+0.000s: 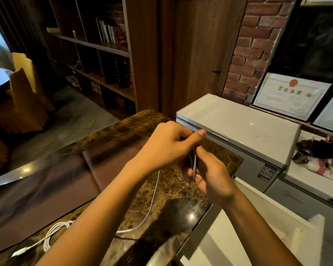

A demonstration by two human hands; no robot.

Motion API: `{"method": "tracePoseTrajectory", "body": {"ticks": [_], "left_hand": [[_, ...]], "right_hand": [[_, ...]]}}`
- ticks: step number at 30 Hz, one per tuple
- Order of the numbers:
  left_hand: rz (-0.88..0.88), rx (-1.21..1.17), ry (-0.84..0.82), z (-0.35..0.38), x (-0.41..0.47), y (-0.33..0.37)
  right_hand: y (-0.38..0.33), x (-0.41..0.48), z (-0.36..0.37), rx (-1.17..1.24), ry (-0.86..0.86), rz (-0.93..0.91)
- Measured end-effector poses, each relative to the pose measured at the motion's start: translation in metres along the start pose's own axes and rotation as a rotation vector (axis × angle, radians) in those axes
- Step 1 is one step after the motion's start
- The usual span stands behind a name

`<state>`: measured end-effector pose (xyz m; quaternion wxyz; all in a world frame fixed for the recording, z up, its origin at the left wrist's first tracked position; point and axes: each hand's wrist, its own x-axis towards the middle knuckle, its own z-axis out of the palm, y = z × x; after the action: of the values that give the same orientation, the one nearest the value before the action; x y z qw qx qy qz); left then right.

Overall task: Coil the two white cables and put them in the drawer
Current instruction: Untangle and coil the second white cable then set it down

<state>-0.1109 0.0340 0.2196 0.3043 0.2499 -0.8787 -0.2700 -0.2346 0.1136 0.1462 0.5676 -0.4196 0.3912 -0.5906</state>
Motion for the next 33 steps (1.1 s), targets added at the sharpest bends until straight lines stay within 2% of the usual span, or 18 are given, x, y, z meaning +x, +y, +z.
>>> {"method": "tracePoseTrajectory", "body": {"ticks": [8, 13, 17, 23, 28, 33], "left_hand": [[-0.086, -0.379, 0.038, 0.012, 0.003, -0.006], [-0.132, -0.583, 0.159, 0.02, -0.004, -0.011], [-0.168, -0.629, 0.248, 0.021, -0.01, -0.018], [-0.344, -0.662, 0.242, 0.042, -0.025, -0.038], [-0.222, -0.752, 0.362, 0.052, -0.041, -0.05], [-0.263, -0.68, 0.47, 0.055, -0.045, -0.055]], "right_hand": [[-0.01, -0.016, 0.014, 0.009, -0.138, -0.012], [-0.019, -0.015, 0.022, 0.07, -0.194, -0.026], [-0.023, -0.013, 0.027, 0.101, -0.226, -0.022], [-0.035, 0.003, 0.035, 0.191, -0.277, -0.051], [-0.041, 0.025, 0.037, 0.277, -0.255, -0.029], [-0.039, 0.038, 0.039, 0.284, -0.241, 0.013]]}}
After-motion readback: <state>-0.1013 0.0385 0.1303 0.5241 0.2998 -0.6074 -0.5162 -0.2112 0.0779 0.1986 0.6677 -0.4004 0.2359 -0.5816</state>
